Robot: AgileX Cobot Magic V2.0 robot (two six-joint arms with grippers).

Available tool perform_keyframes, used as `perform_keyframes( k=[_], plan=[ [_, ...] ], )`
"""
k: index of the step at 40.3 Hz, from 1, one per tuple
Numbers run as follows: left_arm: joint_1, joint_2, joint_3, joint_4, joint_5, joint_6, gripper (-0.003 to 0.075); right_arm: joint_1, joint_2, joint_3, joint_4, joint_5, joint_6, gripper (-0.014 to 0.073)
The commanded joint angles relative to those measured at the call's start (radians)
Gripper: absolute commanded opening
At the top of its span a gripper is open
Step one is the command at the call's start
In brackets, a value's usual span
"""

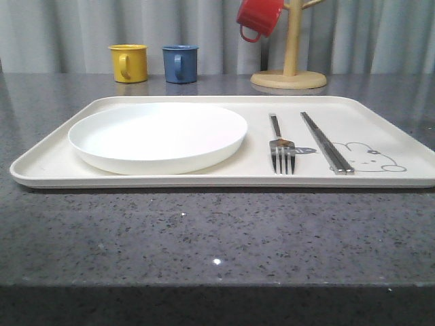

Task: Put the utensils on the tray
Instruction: 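Lower the chopsticks onto the tray beside the fork and release, then move the right gripper to the silver spoon and grasp its handle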

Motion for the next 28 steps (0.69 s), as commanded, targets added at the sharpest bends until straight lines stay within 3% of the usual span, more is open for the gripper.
perform_keyframes(
  k=[1, 13, 28],
  plan=[
    [-0.008, -0.001, -0.024, -0.009, -0.085, -0.005, 0.026, -0.099, -0.037, -0.015, -0.041, 0.068, -0.056, 0.0175],
    [-0.008, -0.001, -0.024, -0.009, -0.085, -0.005, 0.026, -0.335, 0.036, 0.057, -0.028, 0.069, -0.197, 0.0175],
    [-0.008, -0.001, -0.024, -0.009, -0.085, -0.005, 0.026, -0.377, 0.161, 0.058, -0.081, 0.038, -0.245, 0.0175]
  ],
)
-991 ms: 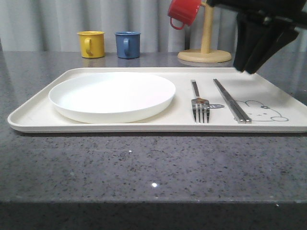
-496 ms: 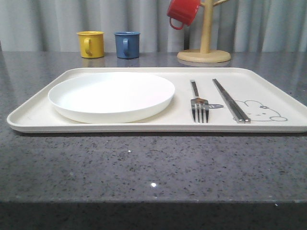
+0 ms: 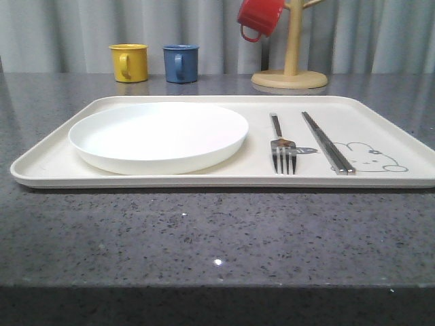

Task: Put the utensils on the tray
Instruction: 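Move the right gripper to the silver spoon and grasp its handle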

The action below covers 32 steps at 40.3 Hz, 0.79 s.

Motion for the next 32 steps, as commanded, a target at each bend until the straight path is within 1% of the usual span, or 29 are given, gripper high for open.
perform_keyframes(
  k=[1, 4, 9, 32],
  plan=[
    [-0.008, -0.001, -0.024, -0.009, -0.085, -0.005, 0.026, -0.006, -0.006, -0.022, -0.066, 0.035, -0.016, 0.0175],
    [-0.008, -0.001, -0.024, -0.009, -0.085, -0.005, 0.026, -0.006, 0.01, -0.022, -0.1, 0.031, -0.016, 0.0175],
    [-0.008, -0.001, -0.024, -0.009, -0.085, -0.005, 0.026, -0.006, 0.026, -0.022, -0.11, 0.006, -0.016, 0.0175],
    [-0.008, -0.001, -0.024, -0.009, -0.085, -0.005, 0.026, -0.006, 0.09, -0.022, -0.082, -0.054, -0.016, 0.0171]
  ],
)
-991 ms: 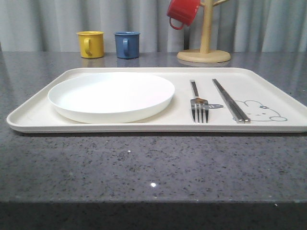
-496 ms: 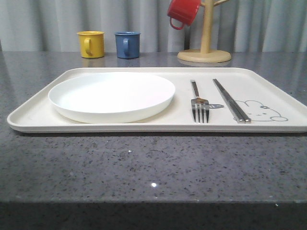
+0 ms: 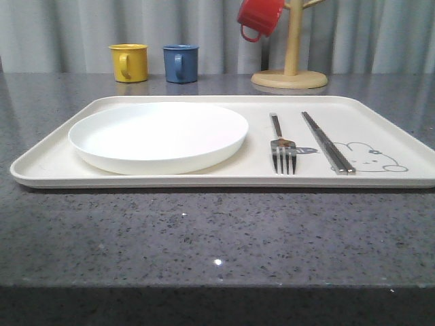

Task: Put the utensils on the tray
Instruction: 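Move the right gripper to the silver spoon and grasp its handle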

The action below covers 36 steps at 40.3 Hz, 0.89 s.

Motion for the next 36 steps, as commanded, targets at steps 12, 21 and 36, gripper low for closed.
perform_keyframes(
  k=[12, 21, 36],
  plan=[
    [-0.008, -0.001, -0.024, -0.009, -0.085, -0.005, 0.026, -0.006, -0.024, -0.022, -0.005, -0.033, -0.015, 0.0043],
    [-0.008, -0.001, -0.024, -0.009, -0.085, -0.005, 0.026, -0.006, -0.024, -0.03, -0.005, -0.029, -0.014, 0.0015],
    [-0.008, -0.001, -0.024, -0.009, -0.085, -0.005, 0.026, 0.017, -0.09, -0.168, 0.182, 0.073, -0.013, 0.0015]
  ],
)
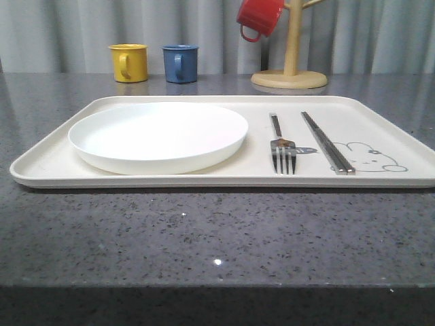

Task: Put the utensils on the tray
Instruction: 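Place the spoon on the tray beside the chopsticks and release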

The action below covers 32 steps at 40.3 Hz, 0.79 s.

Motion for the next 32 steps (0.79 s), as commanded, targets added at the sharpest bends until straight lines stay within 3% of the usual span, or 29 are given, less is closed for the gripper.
perform_keyframes(
  k=[1, 11, 21, 32],
  plan=[
    [-0.008, -0.001, -0.024, -0.009, -0.085, -0.005, 0.026, 0.018, -0.086, -0.057, 0.062, 0.057, -0.008, 0.0015],
    [-0.008, -0.001, -0.024, -0.009, -0.085, -0.005, 0.026, 0.222, -0.133, -0.067, 0.159, 0.088, 0.0, 0.0015],
    [-0.008, -0.001, -0.024, -0.009, -0.085, -0.005, 0.026, 0.438, -0.089, -0.067, 0.196, 0.024, 0.173, 0.0015],
    [-0.008, -0.001, -0.024, -0.009, -0.085, -0.005, 0.026, 0.471, 0.025, -0.067, 0.191, -0.047, 0.274, 0.0015]
  ],
)
